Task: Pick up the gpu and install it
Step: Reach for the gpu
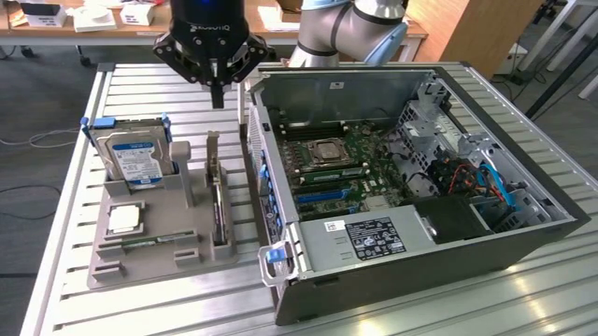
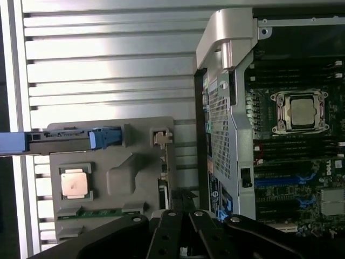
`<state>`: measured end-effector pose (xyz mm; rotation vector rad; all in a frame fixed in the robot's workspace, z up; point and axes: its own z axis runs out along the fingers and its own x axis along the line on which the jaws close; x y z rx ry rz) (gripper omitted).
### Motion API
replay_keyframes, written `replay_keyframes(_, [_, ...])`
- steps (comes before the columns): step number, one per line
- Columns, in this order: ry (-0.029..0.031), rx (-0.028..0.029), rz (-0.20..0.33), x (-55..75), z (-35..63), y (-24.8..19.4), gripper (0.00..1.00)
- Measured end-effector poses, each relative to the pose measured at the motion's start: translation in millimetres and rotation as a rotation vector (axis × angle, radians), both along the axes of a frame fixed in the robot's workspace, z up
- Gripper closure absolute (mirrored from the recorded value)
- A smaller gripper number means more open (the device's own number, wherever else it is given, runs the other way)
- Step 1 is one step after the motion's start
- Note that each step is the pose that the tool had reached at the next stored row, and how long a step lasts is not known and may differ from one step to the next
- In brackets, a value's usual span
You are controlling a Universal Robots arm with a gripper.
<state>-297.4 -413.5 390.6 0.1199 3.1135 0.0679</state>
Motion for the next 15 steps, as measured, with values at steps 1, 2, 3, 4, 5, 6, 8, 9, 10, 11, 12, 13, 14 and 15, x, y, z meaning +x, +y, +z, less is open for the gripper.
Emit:
replay_keyframes(1, [0.0, 0.0, 0.0, -0.3, 0.0, -1.8, 0.89])
replay_keyframes(2, [0.0, 0.0, 0.0, -0.7, 0.0, -3.7, 0.89])
replay_keyframes(3, [-0.0001, 0.0, 0.0, -1.0, 0.0, -5.4, 0.89])
replay_keyframes(4, [0.0001, 0.0, 0.0, -1.3, 0.0, -7.0, 0.89])
replay_keyframes(5, [0.0001, 0.0, 0.0, -1.6, 0.0, -8.6, 0.89])
replay_keyframes(6, [0.0, 0.0001, 0.0, -1.8, 0.0, -10.0, 0.89])
replay_keyframes(8, [0.0, 0.0, 0.0, -2.4, 0.0, -12.7, 0.89])
replay_keyframes(9, [0.0, 0.0, 0.0, -2.7, 0.0, -14.0, 0.89])
replay_keyframes(10, [0.0001, 0.0, 0.0, -3.0, 0.0, -15.1, 0.89])
replay_keyframes(11, [0.0001, 0.0, 0.0, -3.2, 0.0, -16.3, 0.89])
replay_keyframes(12, [0.0, 0.0, 0.0, -3.5, 0.0, -17.6, 0.89])
replay_keyframes(13, [0.0, 0.0, 0.0, -3.8, 0.0, -18.9, 0.89])
replay_keyframes(14, [0.0, 0.0, 0.0, -4.2, 0.0, -20.0, 0.89])
replay_keyframes(15, [0.0, 0.0, 0.0, -4.5, 0.0, -20.7, 0.89])
